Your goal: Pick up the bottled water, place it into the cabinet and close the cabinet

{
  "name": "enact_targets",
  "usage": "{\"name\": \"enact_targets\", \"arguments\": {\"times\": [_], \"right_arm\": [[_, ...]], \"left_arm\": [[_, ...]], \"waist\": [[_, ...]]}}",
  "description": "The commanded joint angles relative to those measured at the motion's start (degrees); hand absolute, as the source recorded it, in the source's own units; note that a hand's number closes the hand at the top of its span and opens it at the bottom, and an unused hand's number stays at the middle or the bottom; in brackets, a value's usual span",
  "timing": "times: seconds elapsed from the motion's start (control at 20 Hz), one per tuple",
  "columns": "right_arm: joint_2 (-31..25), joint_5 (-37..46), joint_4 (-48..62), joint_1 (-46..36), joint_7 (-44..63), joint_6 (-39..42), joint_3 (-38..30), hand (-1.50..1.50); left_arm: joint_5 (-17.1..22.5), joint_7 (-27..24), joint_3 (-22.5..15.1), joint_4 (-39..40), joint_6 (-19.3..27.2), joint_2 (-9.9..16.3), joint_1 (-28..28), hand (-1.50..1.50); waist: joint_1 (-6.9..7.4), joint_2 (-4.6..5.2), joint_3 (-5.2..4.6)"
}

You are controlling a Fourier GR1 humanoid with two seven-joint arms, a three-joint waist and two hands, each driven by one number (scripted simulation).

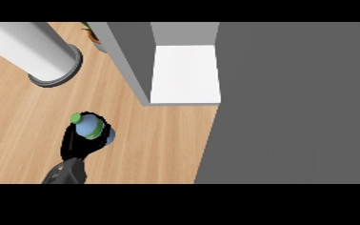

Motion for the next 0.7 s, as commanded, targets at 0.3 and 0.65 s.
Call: {"name": "enact_targets", "arguments": {"times": [0.3,0.65], "right_arm": [[-1.6,2.7,-6.1,-0.5,3.5,0.5,-3.0,-1.50],[0.8,7.8,-3.5,-0.2,3.0,-1.2,2.5,-1.50]], "left_arm": [[0.8,0.0,-5.9,-10.6,3.4,-8.4,5.2,1.50],[4.3,6.4,-13.2,-25.2,7.4,-8.5,10.5,1.50]], "waist": [[0.75,-0.29,0.11],[0.64,-0.31,0.07]]}}
